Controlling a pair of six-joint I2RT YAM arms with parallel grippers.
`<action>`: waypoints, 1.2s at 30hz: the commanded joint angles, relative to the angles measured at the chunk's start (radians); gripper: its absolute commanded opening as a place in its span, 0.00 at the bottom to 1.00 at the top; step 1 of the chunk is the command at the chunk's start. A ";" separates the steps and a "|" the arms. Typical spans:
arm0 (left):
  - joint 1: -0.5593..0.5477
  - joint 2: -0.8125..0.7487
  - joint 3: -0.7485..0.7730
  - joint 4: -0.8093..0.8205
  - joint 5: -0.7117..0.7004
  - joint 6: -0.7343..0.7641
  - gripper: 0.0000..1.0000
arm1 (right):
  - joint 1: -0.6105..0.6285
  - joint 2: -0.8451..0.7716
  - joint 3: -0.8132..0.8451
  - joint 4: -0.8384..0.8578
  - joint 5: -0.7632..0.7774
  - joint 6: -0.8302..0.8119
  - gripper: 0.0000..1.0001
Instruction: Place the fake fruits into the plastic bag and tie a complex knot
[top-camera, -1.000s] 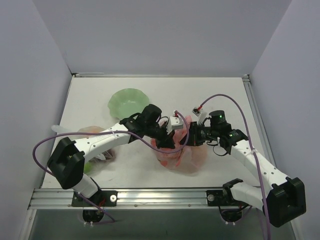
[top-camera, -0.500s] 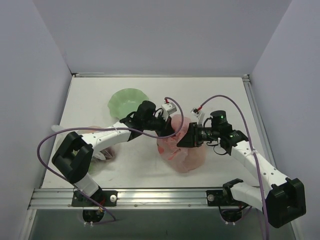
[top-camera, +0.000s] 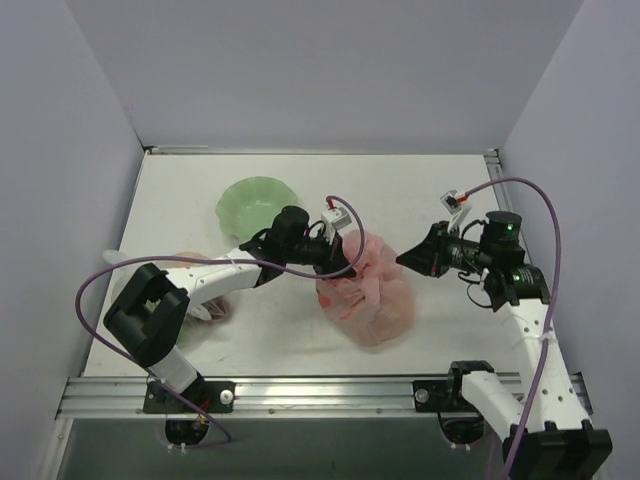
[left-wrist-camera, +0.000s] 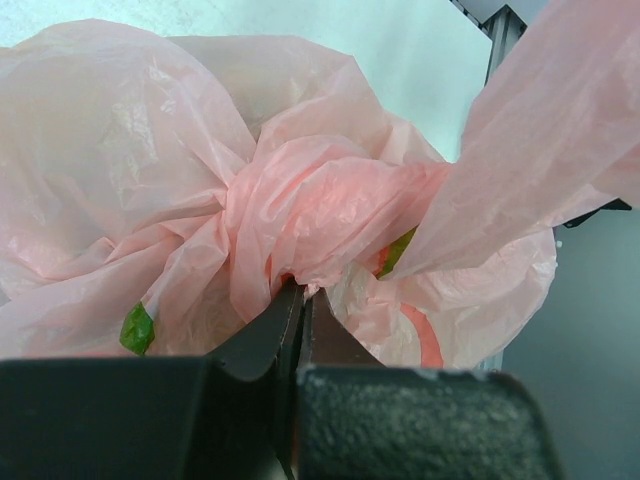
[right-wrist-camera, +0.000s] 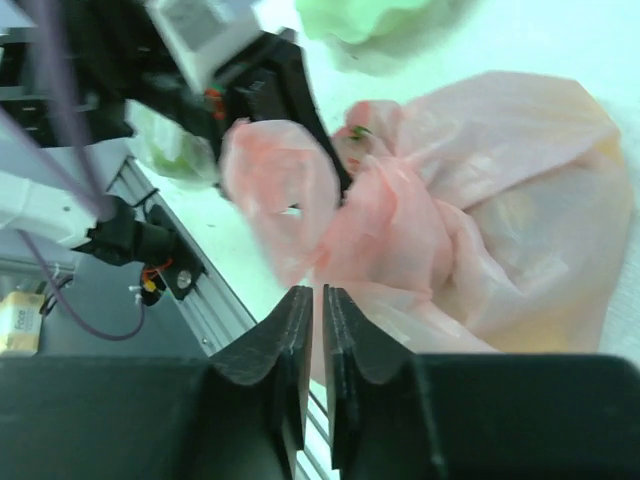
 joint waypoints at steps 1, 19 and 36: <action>-0.001 -0.016 0.015 0.036 0.015 0.001 0.00 | 0.062 0.161 -0.016 -0.018 0.169 -0.097 0.06; -0.004 0.101 -0.025 0.418 0.199 -0.365 0.00 | 0.382 0.271 -0.229 0.436 0.178 0.138 0.63; 0.065 -0.059 -0.113 0.462 0.276 -0.390 0.00 | 0.450 0.279 -0.151 0.555 0.097 0.280 0.66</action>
